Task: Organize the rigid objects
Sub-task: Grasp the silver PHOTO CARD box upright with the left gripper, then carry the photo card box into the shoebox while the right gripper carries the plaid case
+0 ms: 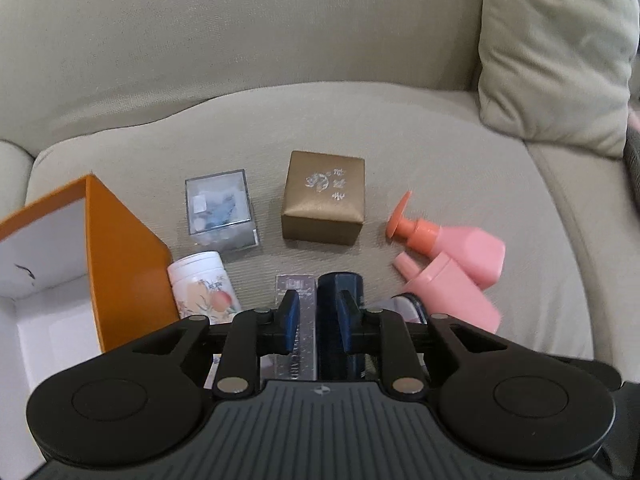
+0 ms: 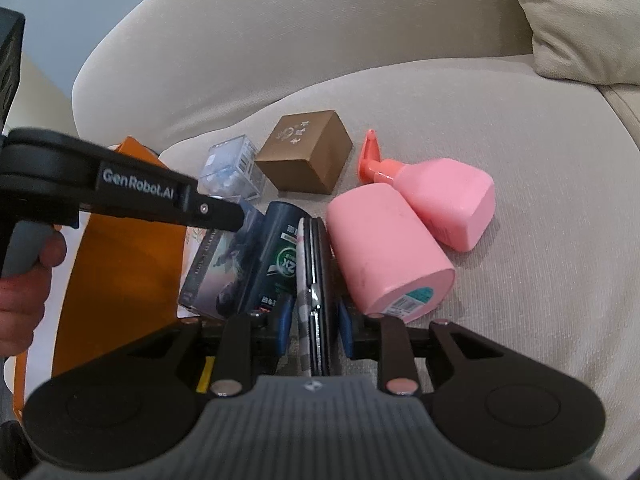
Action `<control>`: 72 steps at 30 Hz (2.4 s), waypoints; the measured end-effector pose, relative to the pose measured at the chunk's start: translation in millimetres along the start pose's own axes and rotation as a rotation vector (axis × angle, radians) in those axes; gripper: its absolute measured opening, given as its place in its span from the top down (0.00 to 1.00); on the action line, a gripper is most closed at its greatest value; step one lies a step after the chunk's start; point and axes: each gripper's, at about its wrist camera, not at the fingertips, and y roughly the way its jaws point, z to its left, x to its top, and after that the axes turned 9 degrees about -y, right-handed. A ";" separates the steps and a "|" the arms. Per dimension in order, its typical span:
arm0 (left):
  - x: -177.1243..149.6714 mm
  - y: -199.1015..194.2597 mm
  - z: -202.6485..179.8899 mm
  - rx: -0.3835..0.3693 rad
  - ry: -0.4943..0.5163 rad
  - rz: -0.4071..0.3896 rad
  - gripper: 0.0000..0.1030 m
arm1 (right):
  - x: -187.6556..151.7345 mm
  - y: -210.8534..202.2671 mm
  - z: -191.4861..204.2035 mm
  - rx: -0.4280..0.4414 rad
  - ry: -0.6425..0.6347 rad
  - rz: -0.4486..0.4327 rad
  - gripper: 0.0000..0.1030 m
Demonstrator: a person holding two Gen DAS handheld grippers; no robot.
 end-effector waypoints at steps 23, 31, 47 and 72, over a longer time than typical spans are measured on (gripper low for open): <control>-12.9 7.4 -12.5 0.121 0.086 0.032 0.50 | -4.8 -3.9 3.2 0.009 -0.021 -0.019 0.73; -19.2 20.1 -3.5 0.084 0.055 0.053 0.75 | 2.1 -7.1 2.5 0.002 -0.030 -0.028 0.73; -41.2 -59.5 12.2 0.009 -0.029 -0.088 0.76 | 7.4 -34.0 37.6 -0.086 -0.131 -0.041 0.83; -82.6 -184.2 190.7 0.024 -0.188 -0.268 0.76 | 44.8 -55.2 222.0 0.162 -0.291 -0.058 0.83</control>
